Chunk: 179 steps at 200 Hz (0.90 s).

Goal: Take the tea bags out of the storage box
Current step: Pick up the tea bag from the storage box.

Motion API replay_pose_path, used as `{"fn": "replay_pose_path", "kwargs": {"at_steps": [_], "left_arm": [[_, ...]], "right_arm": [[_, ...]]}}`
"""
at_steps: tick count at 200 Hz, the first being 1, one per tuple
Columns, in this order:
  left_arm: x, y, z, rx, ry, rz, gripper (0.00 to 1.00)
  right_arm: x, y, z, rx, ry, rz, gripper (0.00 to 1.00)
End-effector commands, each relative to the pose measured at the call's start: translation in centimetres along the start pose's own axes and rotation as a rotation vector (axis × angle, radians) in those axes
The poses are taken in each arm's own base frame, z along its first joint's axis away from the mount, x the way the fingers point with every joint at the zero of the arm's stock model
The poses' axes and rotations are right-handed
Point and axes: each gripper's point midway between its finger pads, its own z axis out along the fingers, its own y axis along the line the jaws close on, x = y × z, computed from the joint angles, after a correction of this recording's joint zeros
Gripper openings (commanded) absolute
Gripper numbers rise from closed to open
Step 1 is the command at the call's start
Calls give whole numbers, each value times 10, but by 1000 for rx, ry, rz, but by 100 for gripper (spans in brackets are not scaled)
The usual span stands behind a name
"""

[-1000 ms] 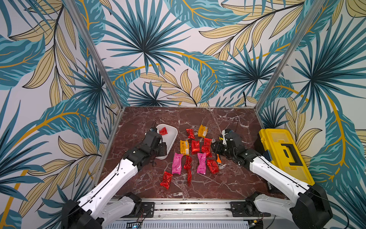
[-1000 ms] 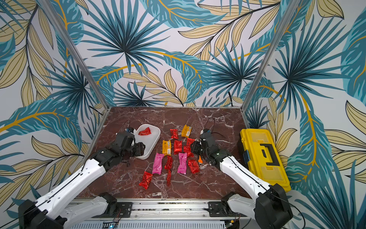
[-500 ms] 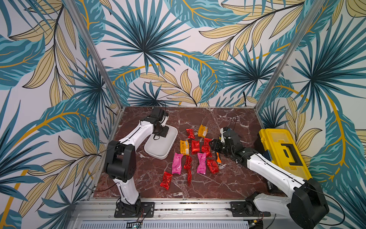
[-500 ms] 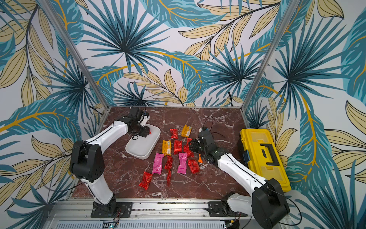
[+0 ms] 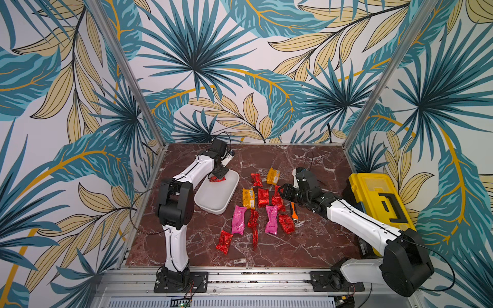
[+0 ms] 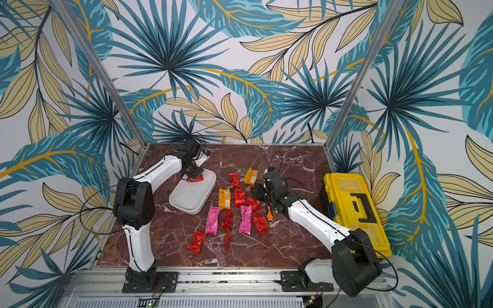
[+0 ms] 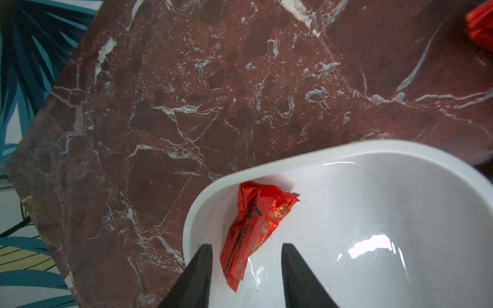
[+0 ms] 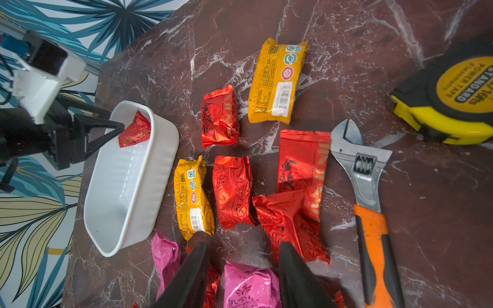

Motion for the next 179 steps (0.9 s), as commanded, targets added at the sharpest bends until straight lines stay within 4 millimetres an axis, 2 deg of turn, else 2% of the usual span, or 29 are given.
{"fn": "replay_pose_path", "kwargs": {"at_steps": [1, 46, 68, 88, 137, 179], "left_arm": [[-6, 10, 2, -29, 18, 80, 47], [-5, 5, 21, 9, 66, 110, 46], [-1, 4, 32, 12, 103, 113, 38], [1, 2, 34, 23, 107, 101, 28], [-2, 0, 20, 31, 95, 77, 9], [-14, -4, -14, -13, 40, 69, 0]], "right_arm": [[-5, 6, -2, -8, -6, -24, 48], [-6, 4, -3, 6, -9, -27, 48], [-8, 4, -4, 9, -16, -27, 48], [-10, 3, -6, 16, -28, -29, 48], [-4, -3, -9, 40, -9, -34, 48], [-5, -3, -15, 38, -16, -34, 48]]}}
